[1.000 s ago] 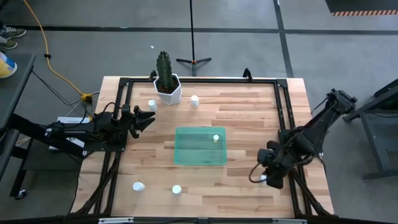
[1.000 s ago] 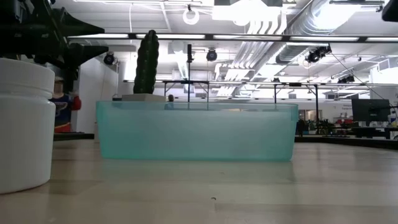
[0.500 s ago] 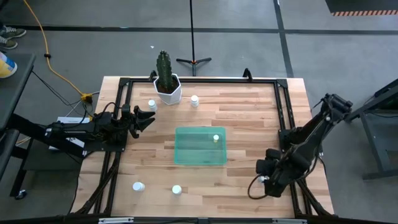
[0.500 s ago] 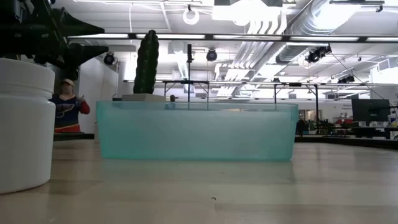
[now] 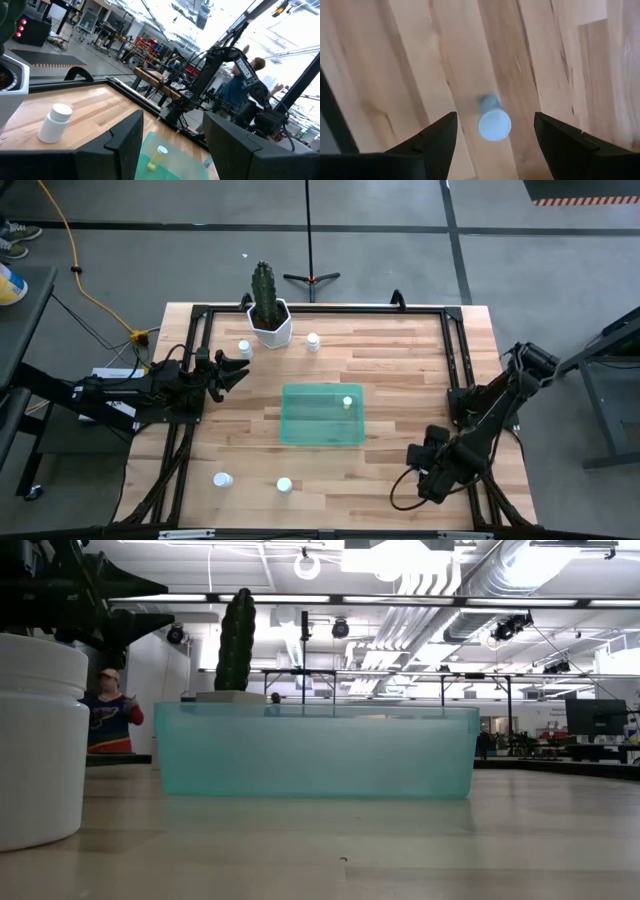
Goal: Pick and place pill bottles into a basket
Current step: Put the blue pill bottle into the blue bin
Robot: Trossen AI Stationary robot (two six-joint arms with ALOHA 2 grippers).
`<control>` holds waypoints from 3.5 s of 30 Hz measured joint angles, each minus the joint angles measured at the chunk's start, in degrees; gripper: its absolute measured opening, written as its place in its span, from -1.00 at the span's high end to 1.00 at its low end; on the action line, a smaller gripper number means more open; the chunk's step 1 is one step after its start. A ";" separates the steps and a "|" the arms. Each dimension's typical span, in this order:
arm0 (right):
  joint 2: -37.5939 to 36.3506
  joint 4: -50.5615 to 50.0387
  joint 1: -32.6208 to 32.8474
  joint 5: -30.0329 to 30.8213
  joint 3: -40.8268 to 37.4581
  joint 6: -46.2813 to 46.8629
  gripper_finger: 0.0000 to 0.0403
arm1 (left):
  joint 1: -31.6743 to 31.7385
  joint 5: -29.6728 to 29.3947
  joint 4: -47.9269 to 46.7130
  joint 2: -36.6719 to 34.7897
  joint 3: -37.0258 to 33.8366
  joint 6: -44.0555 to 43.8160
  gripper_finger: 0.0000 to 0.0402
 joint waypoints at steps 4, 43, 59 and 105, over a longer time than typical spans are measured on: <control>0.84 0.84 0.12 -0.49 -1.08 0.06 -0.27 | 0.00 0.00 0.00 0.00 0.00 0.00 -0.20; 0.95 11.56 1.16 -1.32 -9.40 3.69 -0.07 | -0.01 -0.08 -0.01 -0.01 0.00 0.02 -0.20; 0.95 11.54 1.13 -1.81 -9.40 3.69 0.25 | 0.00 -0.07 -0.02 -0.02 0.00 0.02 -0.20; 0.38 17.78 -14.11 -11.01 -9.31 -6.30 0.49 | -0.02 -0.01 0.00 0.00 -0.01 -0.02 -0.20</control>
